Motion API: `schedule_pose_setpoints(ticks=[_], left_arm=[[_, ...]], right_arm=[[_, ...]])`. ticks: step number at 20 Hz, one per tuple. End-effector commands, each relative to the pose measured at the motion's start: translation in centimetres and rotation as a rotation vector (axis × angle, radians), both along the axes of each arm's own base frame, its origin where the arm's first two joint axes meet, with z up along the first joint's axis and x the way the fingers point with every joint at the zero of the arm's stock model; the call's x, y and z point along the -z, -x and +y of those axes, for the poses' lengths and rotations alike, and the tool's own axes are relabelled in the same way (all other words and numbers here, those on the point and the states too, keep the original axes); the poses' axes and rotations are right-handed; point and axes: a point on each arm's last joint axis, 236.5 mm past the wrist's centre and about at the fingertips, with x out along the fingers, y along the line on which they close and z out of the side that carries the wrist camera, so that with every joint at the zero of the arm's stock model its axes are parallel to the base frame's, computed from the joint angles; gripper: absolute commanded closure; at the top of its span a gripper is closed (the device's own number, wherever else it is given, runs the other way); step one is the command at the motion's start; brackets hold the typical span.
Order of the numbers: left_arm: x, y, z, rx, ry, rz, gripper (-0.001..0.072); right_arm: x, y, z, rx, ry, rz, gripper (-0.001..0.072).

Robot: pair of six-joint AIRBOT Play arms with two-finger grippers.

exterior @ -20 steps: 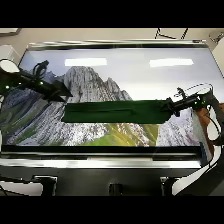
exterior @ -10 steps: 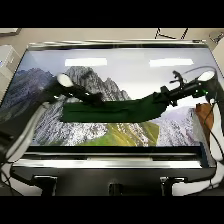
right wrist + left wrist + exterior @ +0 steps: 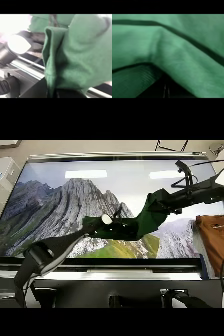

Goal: Fold the clothes and pants, and hang the long-sleeved shirts on hangers.

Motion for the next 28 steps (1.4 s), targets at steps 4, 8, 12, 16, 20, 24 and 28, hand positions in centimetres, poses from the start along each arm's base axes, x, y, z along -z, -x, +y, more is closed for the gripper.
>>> schedule_pose_setpoints(ticks=[4,8,12,16,20,24,28], left_arm=[[-1.2,-4.8,3.2,-0.033,-0.033,-0.162,0.0690],[-6.1,-12.4,21.6,-0.017,-0.344,-0.340,0.0690],[-18.4,-14.8,38.6,-0.245,-0.497,-0.506,0.0689],[-28.7,-12.2,44.9,-0.414,-0.511,-0.676,0.0688],[-30.5,-9.7,47.3,-0.407,-0.637,-0.714,0.0687],[-28.3,-7.8,48.3,-0.326,-0.726,-0.633,0.0686],[-28.1,-7.7,48.2,-0.316,-0.726,-0.632,0.0686]], right_arm=[[2.0,-2.6,0.8,0.051,-0.008,0.021,0.0671],[4.5,-5.0,7.3,-0.021,-0.178,0.066,0.0671],[9.5,-6.2,17.3,-0.044,-0.323,0.154,0.0669],[15.8,-3.8,27.4,-0.046,-0.479,0.345,0.0315],[16.3,-3.1,26.9,-0.141,-0.534,0.346,0.0019],[16.9,-6.8,12.4,-0.084,-0.275,0.296,0.0019],[21.0,-7.0,-3.8,0.118,0.130,0.344,0.0046]])
